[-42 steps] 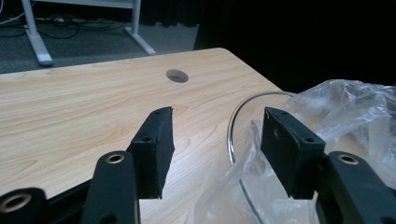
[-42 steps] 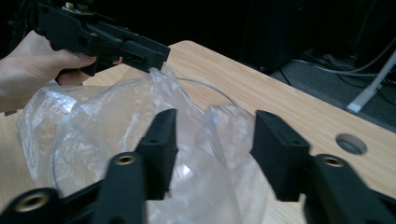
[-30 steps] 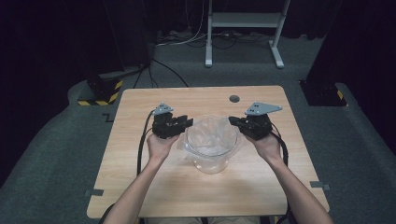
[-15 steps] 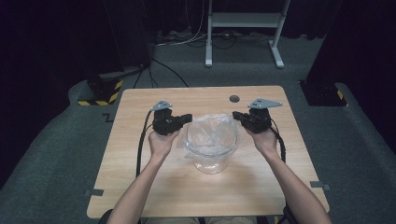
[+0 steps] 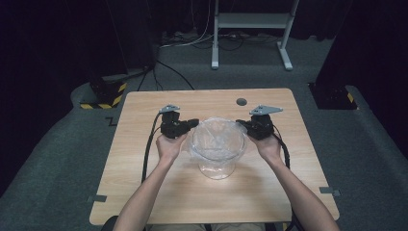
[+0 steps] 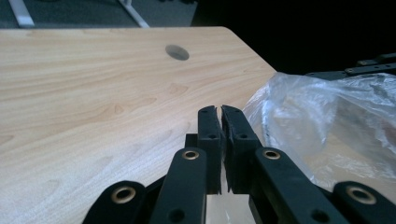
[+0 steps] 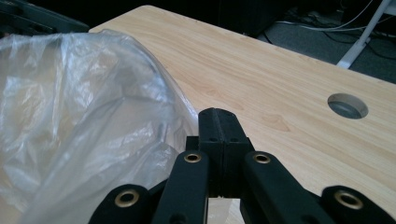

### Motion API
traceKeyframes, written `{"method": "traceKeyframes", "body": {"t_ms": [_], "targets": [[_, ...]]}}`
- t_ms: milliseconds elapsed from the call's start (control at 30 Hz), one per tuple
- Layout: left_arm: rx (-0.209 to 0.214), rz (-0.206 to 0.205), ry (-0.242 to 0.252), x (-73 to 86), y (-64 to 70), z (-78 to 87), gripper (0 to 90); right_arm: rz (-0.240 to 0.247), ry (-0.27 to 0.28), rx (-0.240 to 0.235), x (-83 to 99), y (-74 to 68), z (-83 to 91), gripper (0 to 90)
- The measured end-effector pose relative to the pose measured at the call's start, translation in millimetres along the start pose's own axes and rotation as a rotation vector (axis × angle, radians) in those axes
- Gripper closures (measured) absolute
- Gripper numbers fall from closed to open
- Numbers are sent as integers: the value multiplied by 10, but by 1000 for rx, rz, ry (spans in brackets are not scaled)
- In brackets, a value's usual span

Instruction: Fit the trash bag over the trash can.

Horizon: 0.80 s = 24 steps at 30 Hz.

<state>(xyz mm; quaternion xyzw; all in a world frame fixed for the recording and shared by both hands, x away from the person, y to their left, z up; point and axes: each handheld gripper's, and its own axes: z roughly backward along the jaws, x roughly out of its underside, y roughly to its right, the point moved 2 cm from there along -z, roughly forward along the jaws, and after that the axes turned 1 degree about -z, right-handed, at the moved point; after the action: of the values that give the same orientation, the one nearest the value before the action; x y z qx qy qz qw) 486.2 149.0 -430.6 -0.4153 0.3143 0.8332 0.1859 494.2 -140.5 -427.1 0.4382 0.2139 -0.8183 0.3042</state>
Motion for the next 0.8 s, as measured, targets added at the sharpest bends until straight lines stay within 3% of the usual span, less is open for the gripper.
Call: {"method": "traceKeyframes", "body": {"t_ms": [133, 233, 333, 467, 600, 800], "targets": [[-5, 9, -36, 37, -17, -91, 874, 1, -30, 14, 59, 2, -8, 900], [9, 29, -29, 32, -18, -117, 857, -25, -34, 4, 89, 34, 28, 889], [2, 47, -15, 18, -30, -107, 755, -55, -4, 15, 88, 83, 111, 765], [-29, 72, 15, -10, -35, -58, 626, -106, 49, 34, 66, 158, 264, 685], [-50, 85, 49, -44, -22, 29, 511, -106, 94, 42, 3, 161, 407, 649], [-53, 73, 88, -61, 35, 174, 418, -56, 131, 21, -101, 49, 486, 617]]}}
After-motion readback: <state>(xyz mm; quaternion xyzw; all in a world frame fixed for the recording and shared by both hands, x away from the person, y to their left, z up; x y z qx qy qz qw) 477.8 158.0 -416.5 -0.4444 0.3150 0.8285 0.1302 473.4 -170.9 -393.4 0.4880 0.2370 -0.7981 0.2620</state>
